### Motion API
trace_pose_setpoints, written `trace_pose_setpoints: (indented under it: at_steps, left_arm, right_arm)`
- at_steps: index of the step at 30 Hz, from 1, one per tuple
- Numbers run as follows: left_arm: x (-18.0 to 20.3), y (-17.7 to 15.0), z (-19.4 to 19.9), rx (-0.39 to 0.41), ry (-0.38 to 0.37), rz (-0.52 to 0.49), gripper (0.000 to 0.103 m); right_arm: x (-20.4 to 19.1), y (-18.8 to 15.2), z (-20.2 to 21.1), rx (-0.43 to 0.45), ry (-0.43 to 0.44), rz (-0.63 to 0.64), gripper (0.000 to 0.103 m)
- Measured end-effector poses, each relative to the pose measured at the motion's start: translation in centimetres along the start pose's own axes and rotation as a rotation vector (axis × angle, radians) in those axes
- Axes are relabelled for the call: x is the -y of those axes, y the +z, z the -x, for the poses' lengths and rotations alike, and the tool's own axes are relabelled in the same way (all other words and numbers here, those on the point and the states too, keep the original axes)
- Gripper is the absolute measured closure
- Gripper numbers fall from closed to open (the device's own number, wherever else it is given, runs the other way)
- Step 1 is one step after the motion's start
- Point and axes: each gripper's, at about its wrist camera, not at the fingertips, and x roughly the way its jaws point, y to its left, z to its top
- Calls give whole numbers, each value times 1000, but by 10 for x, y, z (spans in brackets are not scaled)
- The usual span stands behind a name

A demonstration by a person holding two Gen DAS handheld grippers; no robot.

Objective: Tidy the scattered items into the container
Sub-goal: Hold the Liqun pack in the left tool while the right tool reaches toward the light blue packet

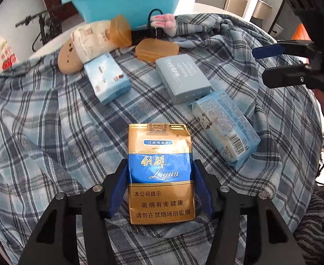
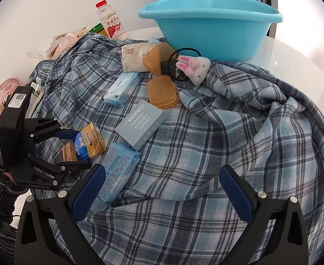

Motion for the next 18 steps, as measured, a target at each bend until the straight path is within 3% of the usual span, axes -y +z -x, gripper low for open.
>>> trace_pose_setpoints:
  at_steps: [2,6,7,9,12,18]
  left_arm:
    - [2,1,-1,4,7,-10,34]
    - [-3,0,-2,15,-4,19,32]
    - [-4,1,-2,19,-2,24,32]
    - [-6,2,0,33,11,43,46]
    - [-14,3,3,39,-34,89,48]
    - [-11,1,4,31,-31,74,49]
  right_arm:
    - [0,-1,1,0,-1,-1,1]
    - [3,-2,4,2,-10,-6,1]
    - [4,-2,4,3,-12,-10,1]
    - [6,-2,4,4,-12,-19,1]
    - [8,-3,4,3,-8,-29,1]
    - [10,-5,6,6,-3,-29,1]
